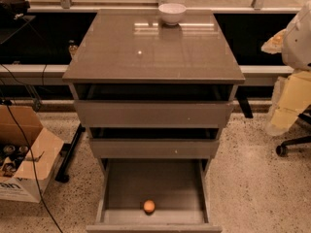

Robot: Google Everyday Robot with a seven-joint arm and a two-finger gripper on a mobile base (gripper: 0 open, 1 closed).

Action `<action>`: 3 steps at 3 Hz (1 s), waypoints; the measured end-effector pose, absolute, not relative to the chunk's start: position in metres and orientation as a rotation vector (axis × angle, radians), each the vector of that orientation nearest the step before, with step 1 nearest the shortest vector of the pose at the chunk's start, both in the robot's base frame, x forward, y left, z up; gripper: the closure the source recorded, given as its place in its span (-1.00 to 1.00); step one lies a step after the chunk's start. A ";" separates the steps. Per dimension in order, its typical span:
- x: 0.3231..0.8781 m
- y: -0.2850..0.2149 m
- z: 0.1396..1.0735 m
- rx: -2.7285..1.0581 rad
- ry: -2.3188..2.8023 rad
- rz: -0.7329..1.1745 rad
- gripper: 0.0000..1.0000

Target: Pick orange from bottom drawer and place on counter

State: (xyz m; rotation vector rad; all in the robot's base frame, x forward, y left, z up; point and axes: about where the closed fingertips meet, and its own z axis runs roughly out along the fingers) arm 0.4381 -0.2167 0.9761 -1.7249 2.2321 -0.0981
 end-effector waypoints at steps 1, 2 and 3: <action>0.438 -0.217 0.976 -1.725 2.232 -0.098 -1.00; 0.442 -0.207 0.957 -1.755 2.179 -0.044 -1.00; 0.445 -0.194 0.926 -1.797 2.099 0.022 -1.00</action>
Offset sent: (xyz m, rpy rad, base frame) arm 0.0092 0.0224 -0.0550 0.1013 0.0219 0.1210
